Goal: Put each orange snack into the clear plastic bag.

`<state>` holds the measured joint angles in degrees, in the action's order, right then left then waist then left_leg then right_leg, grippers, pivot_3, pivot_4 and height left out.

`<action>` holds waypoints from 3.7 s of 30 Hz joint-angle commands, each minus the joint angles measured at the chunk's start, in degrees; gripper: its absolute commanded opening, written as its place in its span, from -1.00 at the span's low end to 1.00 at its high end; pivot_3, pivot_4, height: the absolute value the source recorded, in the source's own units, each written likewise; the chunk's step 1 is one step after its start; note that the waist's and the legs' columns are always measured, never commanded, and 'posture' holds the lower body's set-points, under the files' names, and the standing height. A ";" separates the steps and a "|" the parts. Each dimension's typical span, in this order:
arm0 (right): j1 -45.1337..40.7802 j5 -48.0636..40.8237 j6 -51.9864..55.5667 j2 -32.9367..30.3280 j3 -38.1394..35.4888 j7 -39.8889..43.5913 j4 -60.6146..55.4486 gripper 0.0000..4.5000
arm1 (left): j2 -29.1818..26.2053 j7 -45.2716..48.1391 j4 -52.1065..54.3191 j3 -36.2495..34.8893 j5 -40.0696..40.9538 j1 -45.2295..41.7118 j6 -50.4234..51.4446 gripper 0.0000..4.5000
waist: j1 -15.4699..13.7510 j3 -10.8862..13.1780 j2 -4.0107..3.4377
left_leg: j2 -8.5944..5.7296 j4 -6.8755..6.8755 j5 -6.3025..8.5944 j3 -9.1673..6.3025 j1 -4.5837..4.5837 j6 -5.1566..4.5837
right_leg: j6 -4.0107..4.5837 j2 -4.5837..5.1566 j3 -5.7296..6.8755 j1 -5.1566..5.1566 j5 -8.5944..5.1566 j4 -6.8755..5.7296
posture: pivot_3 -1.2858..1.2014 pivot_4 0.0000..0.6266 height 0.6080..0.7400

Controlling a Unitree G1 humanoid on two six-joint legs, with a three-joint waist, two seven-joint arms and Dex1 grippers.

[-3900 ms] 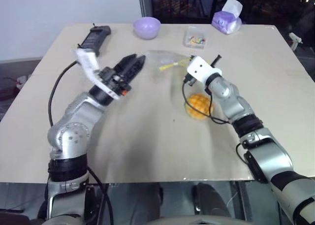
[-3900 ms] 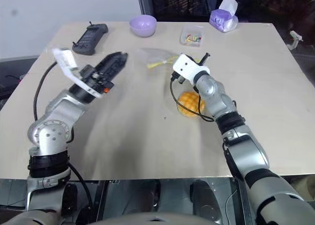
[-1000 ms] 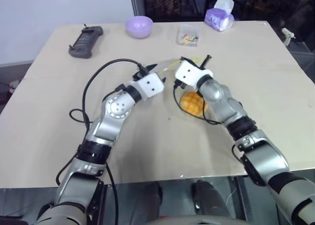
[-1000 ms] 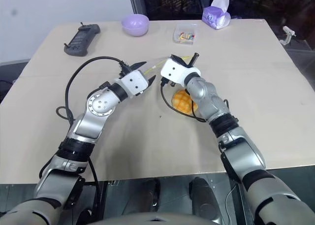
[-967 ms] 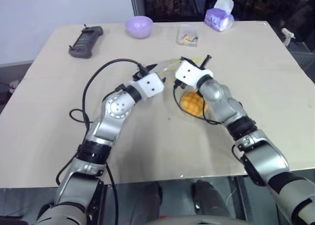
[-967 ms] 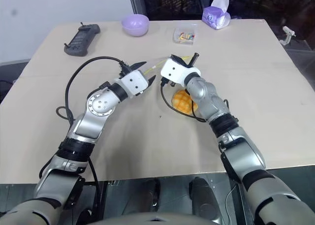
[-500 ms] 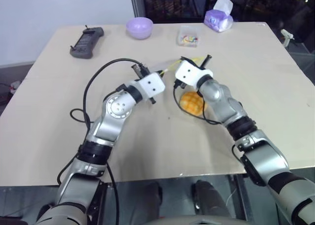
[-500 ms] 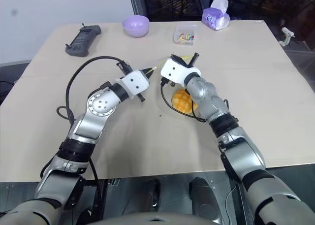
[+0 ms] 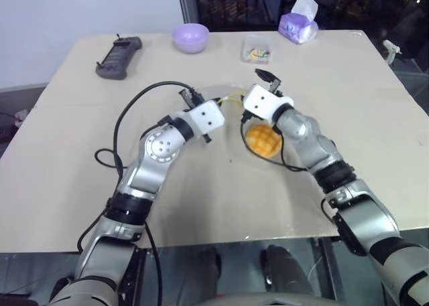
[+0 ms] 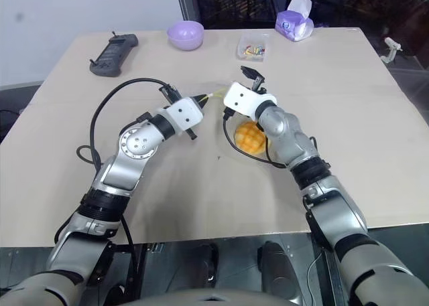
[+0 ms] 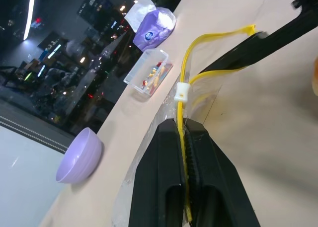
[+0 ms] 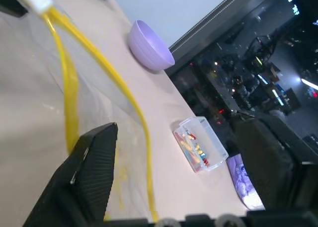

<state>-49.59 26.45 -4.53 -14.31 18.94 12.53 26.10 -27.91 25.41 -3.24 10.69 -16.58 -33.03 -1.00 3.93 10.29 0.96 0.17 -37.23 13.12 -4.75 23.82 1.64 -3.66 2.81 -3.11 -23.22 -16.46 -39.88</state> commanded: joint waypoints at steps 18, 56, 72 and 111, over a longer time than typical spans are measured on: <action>5.59 -24.30 20.20 6.02 -12.12 11.63 -15.61 -0.98 | 0.82 -0.75 0.71 -1.32 1.37 -0.81 -2.53 -1.00 | -0.05 0.00 0.00 | 0.00 -0.04 0.07 -0.03 0.00 -0.13 | 0.00 0.00 0.03 0.02 0.00 -0.03 | 0.03 -0.52 1.00; 7.20 -13.95 -1.28 -3.68 -8.39 7.44 -10.39 0.97 | -0.53 -0.84 -1.61 -0.98 -0.96 0.78 -7.41 -1.00 | -0.17 0.00 0.01 | 0.00 -0.05 0.07 -0.02 0.02 -0.13 | 0.00 0.00 0.02 0.03 0.00 0.01 | 0.03 -0.52 1.00; 29.25 -35.73 29.03 -5.47 -12.08 23.04 -30.78 0.97 | 1.24 -2.01 -3.39 -1.19 0.90 2.90 -7.76 -1.00 | -1.09 -0.02 0.02 | 0.00 -0.09 0.09 -0.07 -0.06 -0.15 | 0.00 -0.01 0.07 0.11 0.00 -0.01 | 0.03 -0.52 1.00; 17.48 -48.03 37.74 -10.02 -19.30 28.54 -30.23 -0.68 | 1.66 -1.05 -3.69 2.09 -1.11 3.81 -12.84 -1.00 | -1.62 -0.05 0.04 | -0.01 -0.14 0.09 -0.17 -0.07 -0.15 | -0.01 0.00 0.18 0.25 0.00 0.06 | 0.03 -0.52 1.00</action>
<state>-30.54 -20.34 33.53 -24.41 1.20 41.24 -3.30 -26.00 24.18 -8.05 12.22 -17.02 -29.10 -12.25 2.30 10.24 1.00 0.15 -37.36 13.21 -4.93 23.75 1.49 -3.67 2.81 -2.93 -22.97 -16.46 -39.82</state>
